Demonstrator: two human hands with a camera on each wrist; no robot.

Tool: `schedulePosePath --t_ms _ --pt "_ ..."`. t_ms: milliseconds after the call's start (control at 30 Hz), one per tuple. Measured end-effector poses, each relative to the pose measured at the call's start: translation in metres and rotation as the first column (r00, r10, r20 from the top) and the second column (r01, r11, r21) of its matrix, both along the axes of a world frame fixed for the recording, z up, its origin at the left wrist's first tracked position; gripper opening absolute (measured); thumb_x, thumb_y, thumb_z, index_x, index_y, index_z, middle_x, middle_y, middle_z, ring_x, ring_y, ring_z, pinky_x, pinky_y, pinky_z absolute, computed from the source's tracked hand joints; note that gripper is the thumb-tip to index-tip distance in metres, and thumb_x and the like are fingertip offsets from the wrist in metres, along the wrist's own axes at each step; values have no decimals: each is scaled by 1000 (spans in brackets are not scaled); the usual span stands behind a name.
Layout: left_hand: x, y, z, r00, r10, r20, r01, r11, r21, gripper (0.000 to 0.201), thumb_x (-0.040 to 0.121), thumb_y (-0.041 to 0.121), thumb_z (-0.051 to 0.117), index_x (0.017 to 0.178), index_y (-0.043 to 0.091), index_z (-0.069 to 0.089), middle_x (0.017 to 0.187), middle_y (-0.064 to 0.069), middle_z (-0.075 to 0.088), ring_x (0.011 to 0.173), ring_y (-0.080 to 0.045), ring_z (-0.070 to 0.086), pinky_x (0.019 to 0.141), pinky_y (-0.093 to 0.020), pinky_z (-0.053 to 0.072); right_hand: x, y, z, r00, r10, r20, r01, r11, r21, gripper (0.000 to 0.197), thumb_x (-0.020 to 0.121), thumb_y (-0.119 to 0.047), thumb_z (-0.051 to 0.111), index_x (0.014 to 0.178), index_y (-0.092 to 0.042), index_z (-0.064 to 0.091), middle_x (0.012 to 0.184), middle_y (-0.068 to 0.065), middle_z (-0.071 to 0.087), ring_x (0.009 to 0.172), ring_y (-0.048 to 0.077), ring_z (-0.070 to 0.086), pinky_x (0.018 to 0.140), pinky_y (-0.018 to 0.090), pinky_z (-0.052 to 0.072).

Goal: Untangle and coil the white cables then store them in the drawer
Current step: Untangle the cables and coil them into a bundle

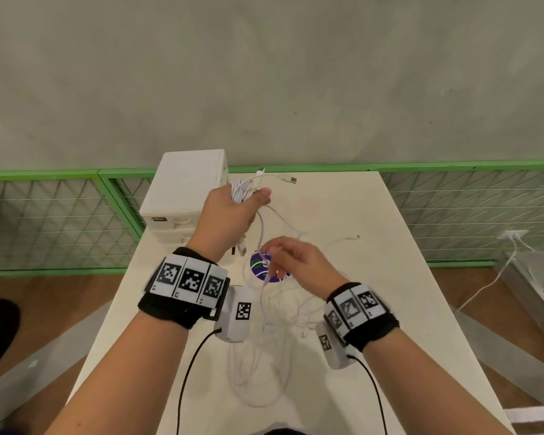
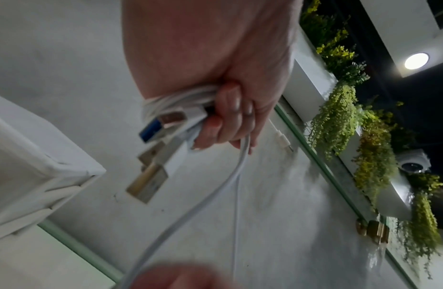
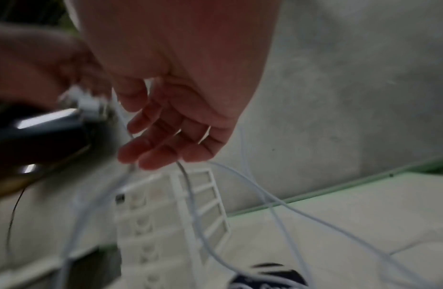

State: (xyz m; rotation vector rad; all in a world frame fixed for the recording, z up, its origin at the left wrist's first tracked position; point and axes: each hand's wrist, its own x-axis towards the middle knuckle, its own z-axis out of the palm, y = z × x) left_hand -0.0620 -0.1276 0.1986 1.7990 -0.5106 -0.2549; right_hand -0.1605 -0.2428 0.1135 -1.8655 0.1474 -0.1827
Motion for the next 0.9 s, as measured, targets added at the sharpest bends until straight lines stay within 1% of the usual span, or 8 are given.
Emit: schedulePosePath --t_ms 100,167,267,367,467,667,800,900 --pt "-1 2 6 999 -30 25 30 1000 -1 23 88 28 63 78 7 69 41 4 43 33 -5 35 40 -16 34 1 1 -20 996 36 -77 -58 952 -299 19 91 -36 54 76 -32 64 65 -9 52 63 4 47 66 25 38" --pt "3 5 6 998 -12 65 9 999 44 29 87 30 63 81 2 70 44 1 45 32 -4 36 40 -15 35 2 -2 -19 992 -115 49 125 933 -337 13 84 -40 61 72 -37 57 74 -10 48 70 1 46 71 24 36" --pt "5 7 3 999 -22 43 19 997 72 31 87 29 64 83 -1 68 44 0 45 30 -3 35 38 -14 34 3 -8 -6 883 -350 312 425 878 -220 46 68 -44 75 106 -32 52 98 -15 45 93 -4 45 82 15 37" --pt "-2 0 3 995 -97 33 93 991 91 29 86 29 65 66 7 62 36 8 43 31 -4 36 40 -16 34 12 -2 9 959 -182 217 243 924 -297 80 69 -36 79 135 -29 36 129 -8 46 116 0 41 103 17 32" --pt "-2 -4 4 988 -108 109 86 978 190 39 83 38 67 61 11 50 46 4 48 41 -10 42 48 -24 36 18 -6 10 979 -149 142 187 931 -312 32 84 -16 64 115 -21 60 103 2 68 92 12 61 91 38 49" --pt "-6 3 -15 889 -454 -60 371 638 674 42 77 49 69 79 7 62 56 2 52 44 -8 45 45 -21 34 23 -48 29 906 -305 293 366 913 -182 34 75 4 59 82 -27 71 82 -9 72 79 4 66 74 21 51" --pt "-14 4 -18 840 -479 -256 543 717 437 40 86 42 61 66 9 51 42 2 42 32 -11 34 38 -18 31 33 -50 36 891 -214 399 331 909 -252 23 79 -2 54 86 -17 70 82 -5 71 79 7 67 72 21 52" --pt "-18 8 -1 725 -579 -373 649 755 90 38 94 32 49 64 9 49 39 6 29 33 -9 20 38 -15 21 37 -53 28 921 -177 347 304 884 -354 36 81 2 51 76 -31 64 83 -11 67 72 9 61 68 24 46"
